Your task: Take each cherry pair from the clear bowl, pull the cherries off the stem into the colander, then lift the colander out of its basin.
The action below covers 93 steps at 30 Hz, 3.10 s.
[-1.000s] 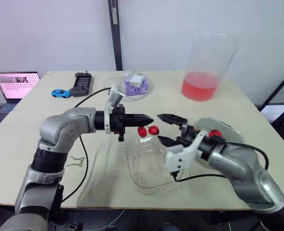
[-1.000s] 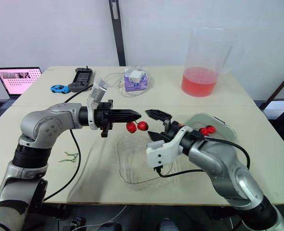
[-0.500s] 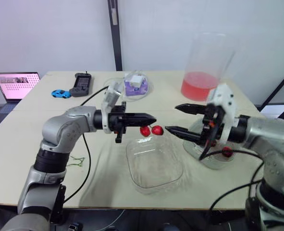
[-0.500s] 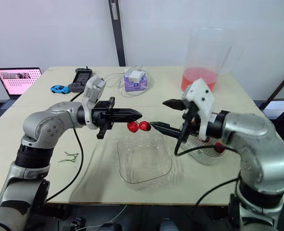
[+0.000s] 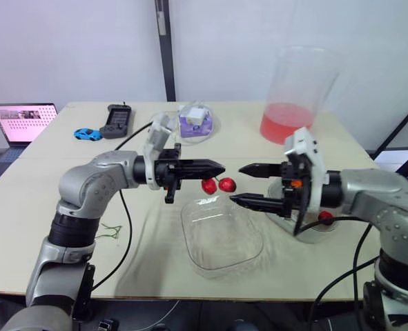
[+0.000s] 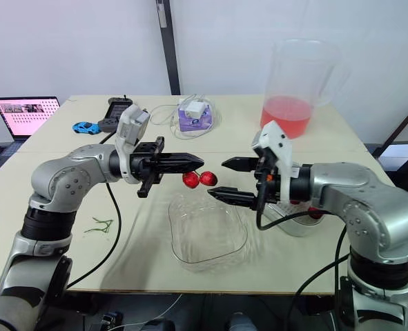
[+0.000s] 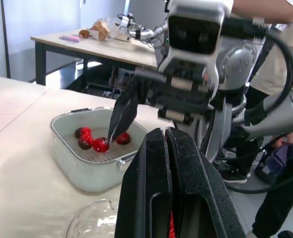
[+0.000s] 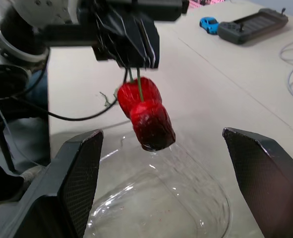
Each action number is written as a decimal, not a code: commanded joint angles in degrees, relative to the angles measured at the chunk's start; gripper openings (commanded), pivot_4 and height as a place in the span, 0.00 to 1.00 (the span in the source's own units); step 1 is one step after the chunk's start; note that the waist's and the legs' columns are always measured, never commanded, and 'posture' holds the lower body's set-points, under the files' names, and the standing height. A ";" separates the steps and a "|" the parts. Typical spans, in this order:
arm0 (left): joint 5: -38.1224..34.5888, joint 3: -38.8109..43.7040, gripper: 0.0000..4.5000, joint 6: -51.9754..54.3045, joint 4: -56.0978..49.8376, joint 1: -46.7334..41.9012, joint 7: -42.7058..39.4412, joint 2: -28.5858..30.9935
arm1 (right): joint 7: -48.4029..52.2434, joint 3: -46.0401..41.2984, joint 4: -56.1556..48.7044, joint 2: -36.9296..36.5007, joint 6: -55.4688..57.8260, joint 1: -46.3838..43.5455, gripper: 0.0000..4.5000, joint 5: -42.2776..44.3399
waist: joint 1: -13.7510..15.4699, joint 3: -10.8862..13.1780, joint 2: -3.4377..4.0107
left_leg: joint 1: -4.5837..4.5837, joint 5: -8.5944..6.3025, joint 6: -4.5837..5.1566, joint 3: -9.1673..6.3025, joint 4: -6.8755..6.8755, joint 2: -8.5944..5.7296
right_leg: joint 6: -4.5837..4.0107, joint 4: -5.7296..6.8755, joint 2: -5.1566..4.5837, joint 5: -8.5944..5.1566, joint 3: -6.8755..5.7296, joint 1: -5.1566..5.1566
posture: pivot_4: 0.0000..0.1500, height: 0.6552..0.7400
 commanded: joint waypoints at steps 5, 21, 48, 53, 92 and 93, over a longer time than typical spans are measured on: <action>-1.28 1.16 0.00 -0.20 -1.58 -1.11 0.72 -0.23 | -5.28 2.05 -1.69 -0.02 -3.84 -0.22 0.91 2.35 | 0.02 0.00 0.00 | 0.00 0.00 0.00 -0.01 0.00 0.00 | 0.00 0.00 0.00 0.00 0.00 0.00 | 1.00 0.92; -1.59 1.09 0.00 0.11 -1.97 -0.90 0.83 -0.24 | -8.94 3.63 -0.09 -2.57 -4.50 -2.41 0.41 8.73 | 0.03 0.00 0.00 | -0.01 0.00 0.00 -0.01 -0.01 0.00 | 0.00 -0.01 0.01 0.00 0.00 0.00 | 1.00 0.92; -1.07 1.26 0.00 -0.78 -1.76 -0.43 1.20 -0.50 | -9.68 4.87 0.76 -10.08 -5.40 0.16 0.13 12.51 | 0.10 0.00 -0.01 | -0.01 0.00 0.00 -0.01 -0.01 0.00 | 0.01 -0.05 0.00 0.00 0.00 -0.01 | 1.00 0.92; -1.05 1.45 0.00 -1.10 -1.66 -0.36 1.36 -0.61 | -8.55 3.40 0.91 -15.16 -6.61 6.60 0.13 11.66 | 0.20 0.01 -0.02 | -0.04 0.00 0.00 0.00 -0.01 0.00 | 0.01 -0.08 -0.01 0.00 0.00 0.00 | 1.00 0.92; -1.83 4.01 0.00 -3.04 -6.64 6.28 5.35 0.04 | 20.44 13.87 30.45 -34.64 -33.44 1.19 0.98 -18.04 | 0.17 0.05 0.03 | -0.03 0.00 -0.01 0.06 -0.01 0.01 | 0.01 -0.14 -0.01 -0.01 0.04 -0.02 | 1.00 0.92; -1.84 3.99 0.00 -3.07 -6.45 6.17 5.23 0.04 | 20.39 12.68 29.71 -34.80 -32.16 1.62 0.98 -17.20 | 0.18 0.05 0.03 | -0.03 0.00 0.00 0.06 -0.01 0.01 | 0.01 -0.14 -0.01 -0.01 0.03 -0.01 | 1.00 0.92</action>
